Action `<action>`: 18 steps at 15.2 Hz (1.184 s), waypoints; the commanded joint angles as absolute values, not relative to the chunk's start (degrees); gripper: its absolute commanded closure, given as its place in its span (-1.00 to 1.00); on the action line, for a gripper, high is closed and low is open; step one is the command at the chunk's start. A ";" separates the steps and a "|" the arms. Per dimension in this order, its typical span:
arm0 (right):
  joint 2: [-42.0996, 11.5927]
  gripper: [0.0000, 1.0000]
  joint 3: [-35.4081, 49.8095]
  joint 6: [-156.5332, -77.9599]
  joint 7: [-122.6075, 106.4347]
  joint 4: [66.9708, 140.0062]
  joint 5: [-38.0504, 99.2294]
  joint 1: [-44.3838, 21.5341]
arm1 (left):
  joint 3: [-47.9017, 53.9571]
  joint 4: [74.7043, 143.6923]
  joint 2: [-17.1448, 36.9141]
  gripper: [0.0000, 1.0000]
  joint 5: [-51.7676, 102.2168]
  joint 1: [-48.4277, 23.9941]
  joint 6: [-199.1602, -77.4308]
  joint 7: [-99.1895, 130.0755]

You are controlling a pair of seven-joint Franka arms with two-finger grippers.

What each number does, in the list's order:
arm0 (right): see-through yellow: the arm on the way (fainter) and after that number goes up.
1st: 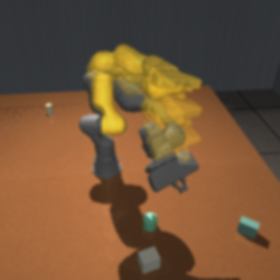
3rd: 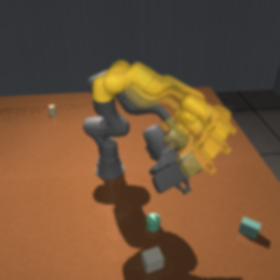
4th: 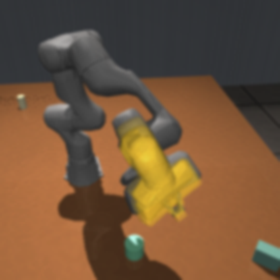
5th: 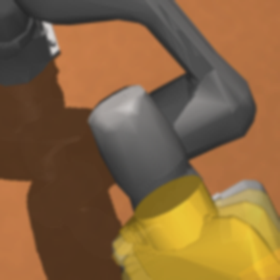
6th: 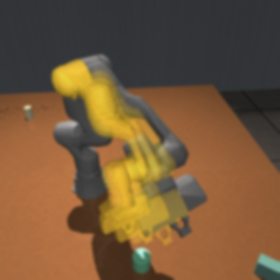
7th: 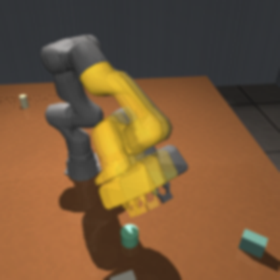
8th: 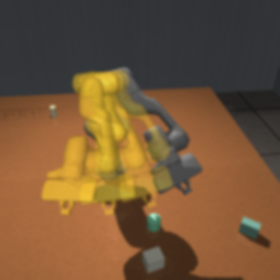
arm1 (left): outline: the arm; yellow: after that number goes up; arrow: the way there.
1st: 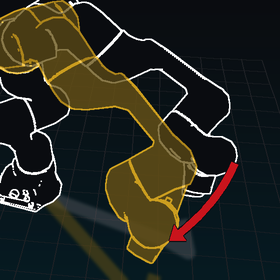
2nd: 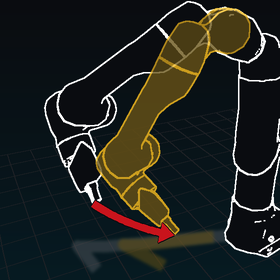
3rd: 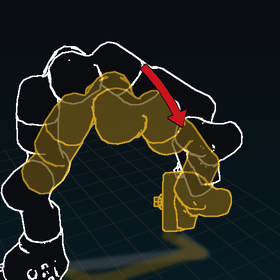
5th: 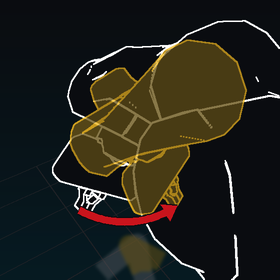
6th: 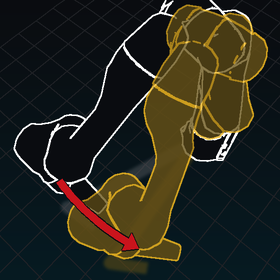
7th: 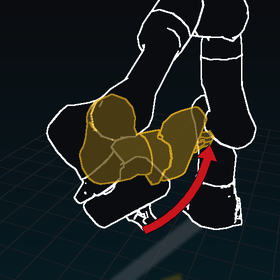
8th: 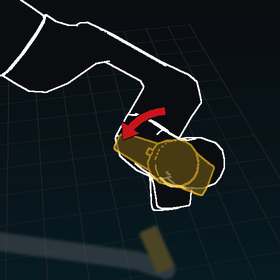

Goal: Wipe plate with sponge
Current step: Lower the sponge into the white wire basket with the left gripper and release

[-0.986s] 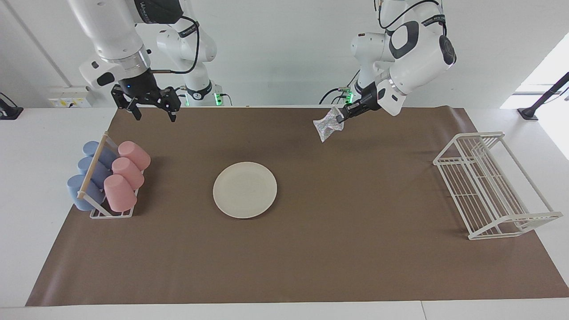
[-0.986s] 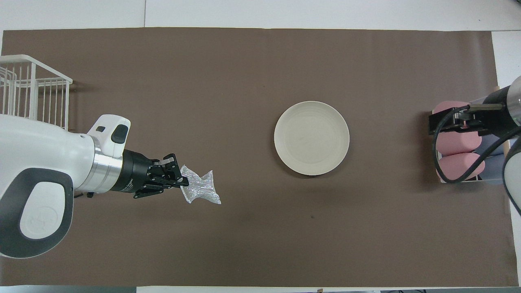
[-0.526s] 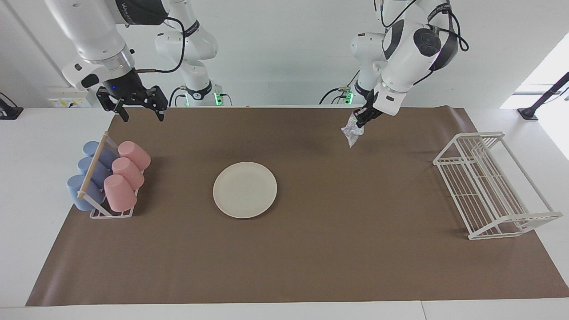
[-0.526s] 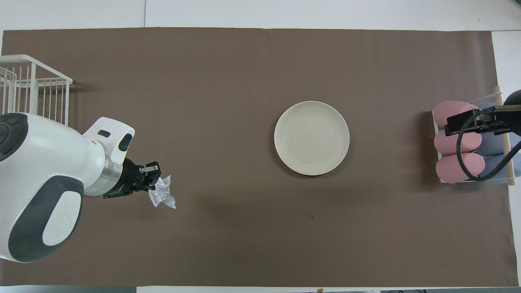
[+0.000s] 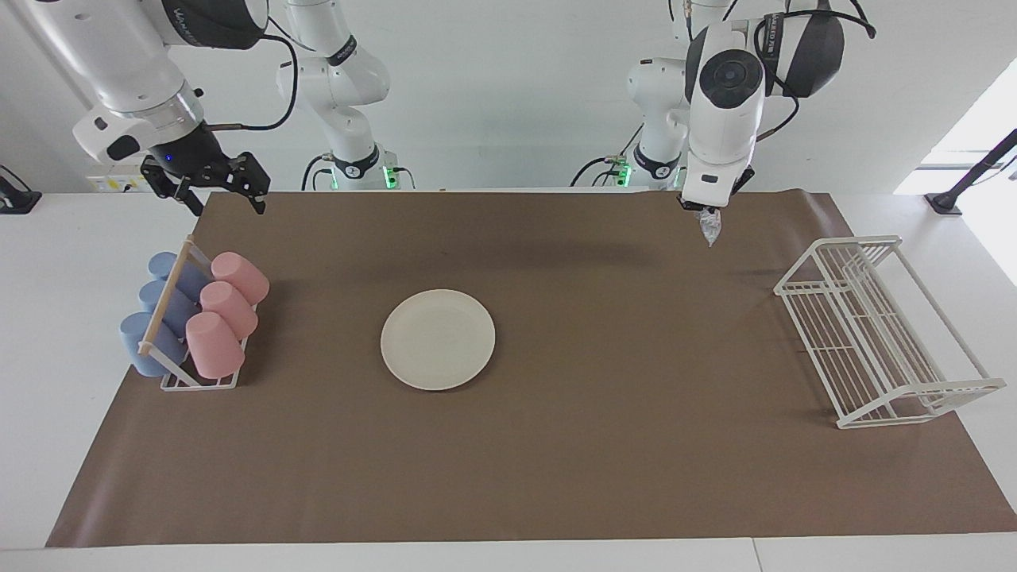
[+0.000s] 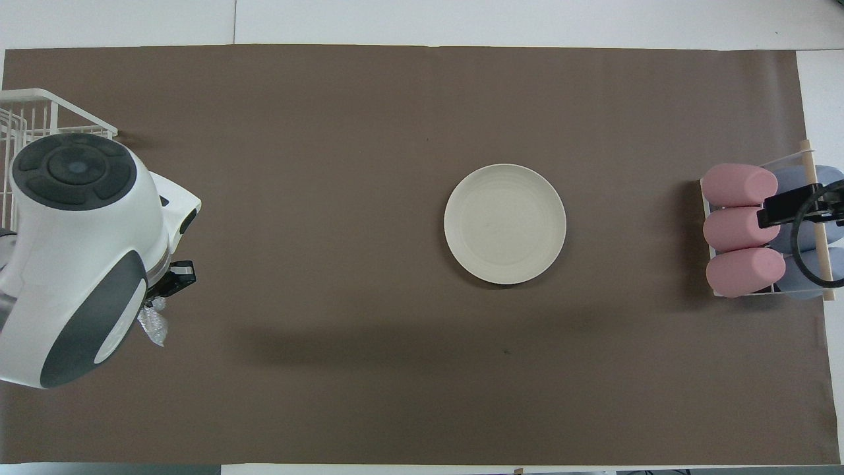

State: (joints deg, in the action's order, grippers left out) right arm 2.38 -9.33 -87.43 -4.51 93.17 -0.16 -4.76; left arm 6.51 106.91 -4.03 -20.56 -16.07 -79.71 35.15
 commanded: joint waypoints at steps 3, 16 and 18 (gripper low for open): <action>2.11 -1.00 -9.76 -89.29 -5.27 93.60 0.00 -5.18 | 6.33 103.36 2.72 1.00 -39.42 -18.90 -74.18 36.30; 2.72 -1.00 -9.40 -88.24 1.76 94.83 -0.09 -5.01 | 5.89 104.68 19.51 1.00 -75.76 -13.10 -78.56 36.21; 2.72 -1.00 -9.41 -88.33 1.76 94.75 -0.17 -4.92 | 5.98 104.94 19.60 1.00 -73.93 -11.96 -80.85 36.39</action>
State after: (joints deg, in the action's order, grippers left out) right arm 2.09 -9.42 -88.36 0.80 93.95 -0.16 -4.88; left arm 5.68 105.27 20.37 -74.67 -13.20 -78.49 36.63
